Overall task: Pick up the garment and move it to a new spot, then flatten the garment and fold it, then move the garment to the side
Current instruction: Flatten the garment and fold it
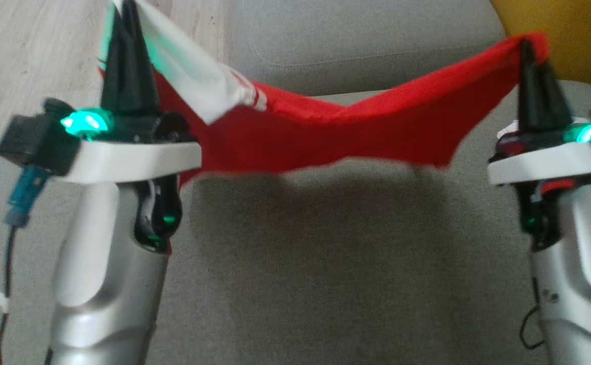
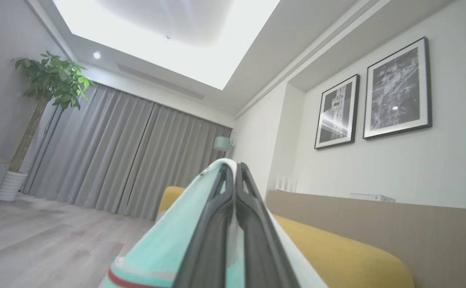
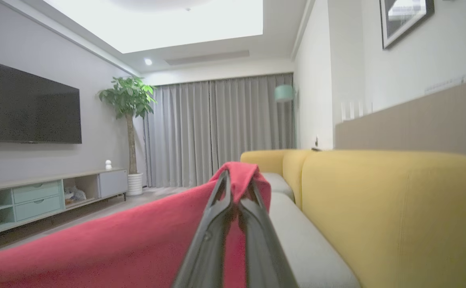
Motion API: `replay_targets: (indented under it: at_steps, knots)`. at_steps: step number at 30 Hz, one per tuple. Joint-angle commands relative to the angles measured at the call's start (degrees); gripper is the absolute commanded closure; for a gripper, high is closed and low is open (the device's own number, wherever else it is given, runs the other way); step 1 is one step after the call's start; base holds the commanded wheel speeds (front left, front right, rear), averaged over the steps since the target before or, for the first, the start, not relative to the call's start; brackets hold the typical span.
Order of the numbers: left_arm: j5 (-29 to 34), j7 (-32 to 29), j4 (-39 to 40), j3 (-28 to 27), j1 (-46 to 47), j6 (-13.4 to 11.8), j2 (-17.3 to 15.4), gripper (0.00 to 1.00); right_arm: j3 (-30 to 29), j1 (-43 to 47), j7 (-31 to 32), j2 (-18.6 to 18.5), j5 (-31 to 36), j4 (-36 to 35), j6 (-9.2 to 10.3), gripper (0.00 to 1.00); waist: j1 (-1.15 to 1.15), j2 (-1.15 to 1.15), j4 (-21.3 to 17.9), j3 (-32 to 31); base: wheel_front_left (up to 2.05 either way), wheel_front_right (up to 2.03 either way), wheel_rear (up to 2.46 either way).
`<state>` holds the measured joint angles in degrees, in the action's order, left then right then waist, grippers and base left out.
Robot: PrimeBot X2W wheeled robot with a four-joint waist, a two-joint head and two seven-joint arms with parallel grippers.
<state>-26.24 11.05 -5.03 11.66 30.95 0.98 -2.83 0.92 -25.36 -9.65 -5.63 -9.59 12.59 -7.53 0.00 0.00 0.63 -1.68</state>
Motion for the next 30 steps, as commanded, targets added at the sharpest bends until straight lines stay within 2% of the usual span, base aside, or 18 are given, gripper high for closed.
replay_targets:
  at_steps: [1,6,9,12,15,17,18,19,23,25,30]
  knots:
    - [-0.15,-1.42,5.83,-2.48,3.91,-0.72,-1.86,1.00,1.34,-2.33,2.50,-1.24,-0.60,-7.10,0.04,1.00,0.00,0.00,0.05,-0.31,0.00,0.00,0.00]
    - [-1.96,-6.02,15.49,-3.72,4.66,-2.71,-2.19,1.00,0.31,0.15,8.54,-2.28,-1.01,-18.05,0.04,1.00,0.00,0.00,0.40,0.09,0.00,0.00,0.00]
    - [-1.75,-9.46,18.60,-4.32,5.81,-3.50,-3.97,1.00,-0.30,0.89,12.47,-2.41,-0.61,-22.56,0.04,1.00,0.00,0.00,0.40,1.90,0.00,0.00,0.00]
    - [-2.06,-12.25,17.51,-5.49,8.59,-3.62,-5.92,1.00,-0.03,-1.22,15.51,-2.68,-0.35,-23.80,0.04,1.00,0.00,0.00,0.19,5.49,0.00,0.00,0.00]
    - [-1.85,-13.94,13.04,-6.54,14.03,-2.51,-8.69,1.00,0.59,-6.86,17.41,-3.09,-1.55,-21.43,0.04,1.00,0.00,0.00,0.12,10.34,0.00,0.00,0.00]
    - [-2.04,-14.32,10.73,-6.84,16.30,-2.06,-9.30,1.00,1.10,-9.53,17.68,-3.71,-1.56,-19.95,0.04,1.00,0.00,0.00,0.17,12.16,0.00,0.00,0.00]
    - [-2.03,-14.35,5.32,-7.37,21.44,-1.03,-10.63,1.00,2.38,-15.59,17.92,-4.78,-1.63,-15.71,0.04,1.00,0.00,0.00,0.33,15.68,0.00,0.00,0.00]
    - [-2.03,-14.35,5.32,-7.37,21.44,-1.03,-10.63,1.00,2.38,-15.59,17.92,-4.78,-1.63,-15.71,0.04,1.00,0.00,0.00,0.33,15.68,0.00,0.00,0.00]
    - [-0.62,-11.62,-6.91,-8.01,32.53,0.85,-13.07,1.00,6.13,-29.72,15.71,-6.34,-1.18,-3.72,0.04,1.00,0.00,0.00,1.00,21.07,0.00,0.00,0.00]
    - [-0.06,-9.26,-12.73,-8.54,38.14,1.27,-13.78,1.00,8.13,-37.01,13.25,-7.15,-0.40,2.88,0.04,1.00,0.00,0.00,1.68,23.00,0.00,0.00,0.00]
    - [-0.12,-2.18,-24.41,-10.05,48.30,1.91,-13.85,1.00,8.24,-50.53,4.78,-7.01,2.59,18.52,0.04,1.00,0.00,0.00,3.32,24.64,0.00,0.00,0.00]
